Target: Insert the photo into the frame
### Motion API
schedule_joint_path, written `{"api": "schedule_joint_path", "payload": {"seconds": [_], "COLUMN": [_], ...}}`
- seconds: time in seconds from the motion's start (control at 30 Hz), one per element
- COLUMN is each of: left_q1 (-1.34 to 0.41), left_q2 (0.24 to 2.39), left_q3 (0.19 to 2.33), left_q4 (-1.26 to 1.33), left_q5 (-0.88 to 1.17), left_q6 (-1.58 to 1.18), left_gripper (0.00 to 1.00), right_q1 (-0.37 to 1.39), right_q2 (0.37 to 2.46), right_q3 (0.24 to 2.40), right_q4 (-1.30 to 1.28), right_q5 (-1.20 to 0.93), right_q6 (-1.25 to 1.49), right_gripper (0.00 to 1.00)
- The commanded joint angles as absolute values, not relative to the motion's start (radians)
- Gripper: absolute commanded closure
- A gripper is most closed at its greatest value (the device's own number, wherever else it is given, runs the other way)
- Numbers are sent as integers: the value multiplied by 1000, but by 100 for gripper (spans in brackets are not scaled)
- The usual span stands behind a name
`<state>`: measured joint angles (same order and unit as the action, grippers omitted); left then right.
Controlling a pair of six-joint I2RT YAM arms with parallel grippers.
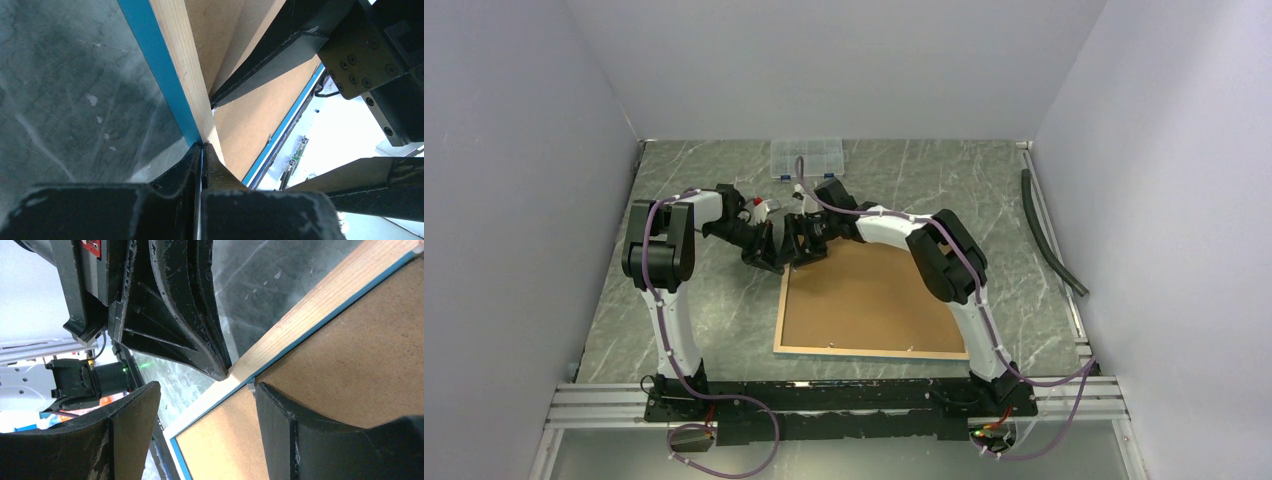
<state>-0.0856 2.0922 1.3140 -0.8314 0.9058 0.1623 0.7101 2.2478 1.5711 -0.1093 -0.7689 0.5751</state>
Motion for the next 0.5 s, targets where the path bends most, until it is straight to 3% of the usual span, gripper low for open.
{"api": "schedule_joint_path", "payload": {"seconds": [0.0, 0.2, 0.47], "left_q1": [-92, -92, -52], "left_q2": [2110, 2113, 2080], "left_q3": [1334, 1343, 1386], "left_q4": [-782, -783, -834], "left_q5": [808, 810, 811], "left_q6": [183, 179, 187], "left_gripper": [95, 95, 94], "right_q1": [750, 752, 744], "right_q2": [2294, 2295, 2034], "right_q3": [1613, 1634, 1577], "right_q4": [-165, -211, -313], "right_q5": [-854, -854, -463], "right_q6": [516, 457, 248], "right_gripper": [27, 25, 5]}}
